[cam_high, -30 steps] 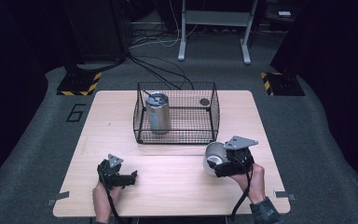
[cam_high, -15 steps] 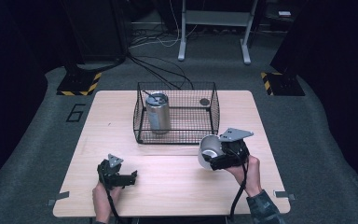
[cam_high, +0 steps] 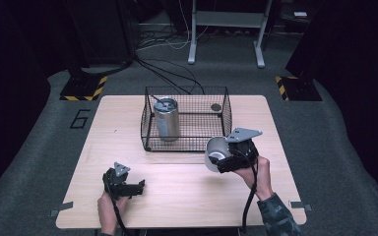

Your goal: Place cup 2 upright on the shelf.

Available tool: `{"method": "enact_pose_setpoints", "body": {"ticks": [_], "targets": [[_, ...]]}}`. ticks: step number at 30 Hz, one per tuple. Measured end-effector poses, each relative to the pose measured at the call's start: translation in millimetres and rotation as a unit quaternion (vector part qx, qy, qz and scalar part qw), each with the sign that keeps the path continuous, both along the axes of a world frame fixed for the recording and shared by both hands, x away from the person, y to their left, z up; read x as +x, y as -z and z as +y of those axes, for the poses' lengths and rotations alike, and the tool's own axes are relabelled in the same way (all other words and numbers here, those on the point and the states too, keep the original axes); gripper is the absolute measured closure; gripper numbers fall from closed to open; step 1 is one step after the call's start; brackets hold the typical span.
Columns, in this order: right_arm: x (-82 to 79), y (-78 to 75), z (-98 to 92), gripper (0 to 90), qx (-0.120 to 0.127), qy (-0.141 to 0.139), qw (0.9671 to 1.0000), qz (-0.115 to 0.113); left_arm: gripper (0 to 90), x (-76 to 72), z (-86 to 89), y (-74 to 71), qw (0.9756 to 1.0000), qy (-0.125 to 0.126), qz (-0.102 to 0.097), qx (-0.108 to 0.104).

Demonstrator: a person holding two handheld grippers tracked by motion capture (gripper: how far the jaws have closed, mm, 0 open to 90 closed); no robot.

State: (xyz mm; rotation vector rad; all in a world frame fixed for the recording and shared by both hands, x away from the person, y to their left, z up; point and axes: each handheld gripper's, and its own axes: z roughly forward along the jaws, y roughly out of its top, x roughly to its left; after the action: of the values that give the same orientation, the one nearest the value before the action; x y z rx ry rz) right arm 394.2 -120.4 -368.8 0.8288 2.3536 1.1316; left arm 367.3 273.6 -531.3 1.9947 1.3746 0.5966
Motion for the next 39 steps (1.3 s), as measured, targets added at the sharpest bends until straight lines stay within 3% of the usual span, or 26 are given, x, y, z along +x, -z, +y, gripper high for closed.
{"method": "enact_pose_setpoints", "body": {"ticks": [24,39], "targets": [[18.0,-19.7,11.5,5.0,0.002,-0.01,0.9999,-0.008,0.3,0.0,0.0,0.0,1.0,0.0,0.0,0.0],[41.2,-32.8,18.9,5.1,0.002,-0.009,0.9999,-0.01,0.2,0.0,0.0,0.0,1.0,0.0,0.0,0.0]]}}
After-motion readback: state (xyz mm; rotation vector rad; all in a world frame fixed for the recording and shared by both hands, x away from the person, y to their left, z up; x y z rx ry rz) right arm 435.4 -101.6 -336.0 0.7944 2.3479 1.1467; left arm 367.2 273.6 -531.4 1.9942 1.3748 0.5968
